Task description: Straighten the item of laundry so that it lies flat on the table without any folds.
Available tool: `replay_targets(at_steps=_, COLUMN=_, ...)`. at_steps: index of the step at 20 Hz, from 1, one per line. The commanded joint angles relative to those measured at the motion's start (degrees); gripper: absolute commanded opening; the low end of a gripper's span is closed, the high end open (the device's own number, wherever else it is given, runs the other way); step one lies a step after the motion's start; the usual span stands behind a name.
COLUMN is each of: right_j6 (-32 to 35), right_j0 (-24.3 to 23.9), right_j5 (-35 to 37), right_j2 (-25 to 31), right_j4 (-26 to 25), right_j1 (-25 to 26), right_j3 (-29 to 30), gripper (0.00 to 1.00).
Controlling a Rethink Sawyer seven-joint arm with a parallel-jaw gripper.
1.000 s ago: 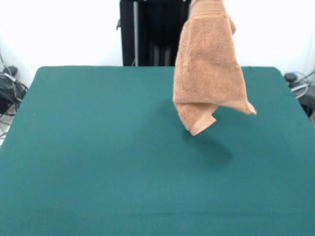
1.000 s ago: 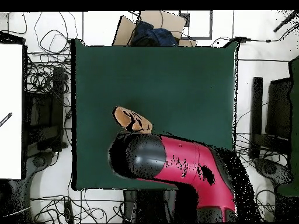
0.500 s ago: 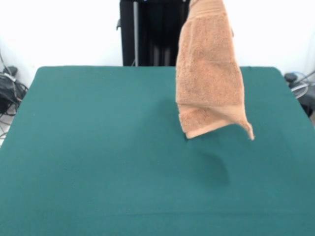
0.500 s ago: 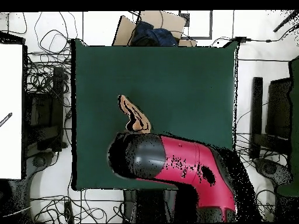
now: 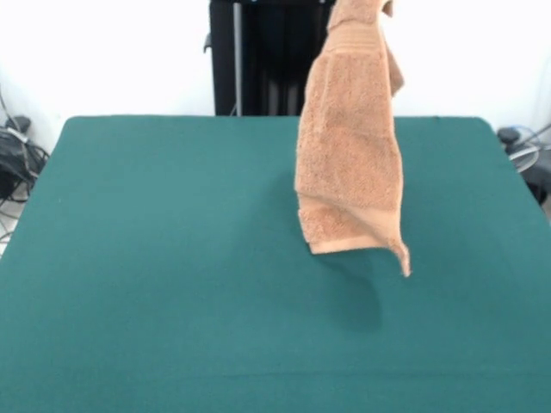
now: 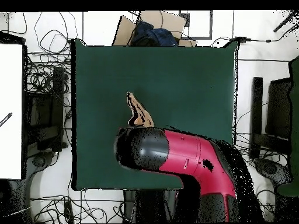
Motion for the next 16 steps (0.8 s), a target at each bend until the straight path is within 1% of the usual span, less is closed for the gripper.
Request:
replay_targets(at_steps=1, right_j6=-4.31, right_j0=-0.93, right_j5=-4.56, right_j2=5.49, right_j4=-0.57, right_j1=2.11, right_j3=2.53, gripper=0.0)
replay_targets(at_steps=6, right_j6=-2.36, right_j0=-0.11, right_j5=-4.02, right_j2=4.9, right_j4=-0.22, right_j1=-0.44, right_j3=4.21, gripper=0.0)
replay_targets(at_steps=10, right_j6=-3.52, right_j0=-1.24, right_j5=-3.33, right_j2=5.65, right_j4=0.18, right_j1=0.91, right_j3=3.88, gripper=0.0)
replay_targets(at_steps=16, right_j6=-4.82, right_j0=-2.3, right_j5=-0.65, right_j2=6.14, right_j4=-1.23, right_j1=2.83, right_j3=2.11, gripper=0.0)
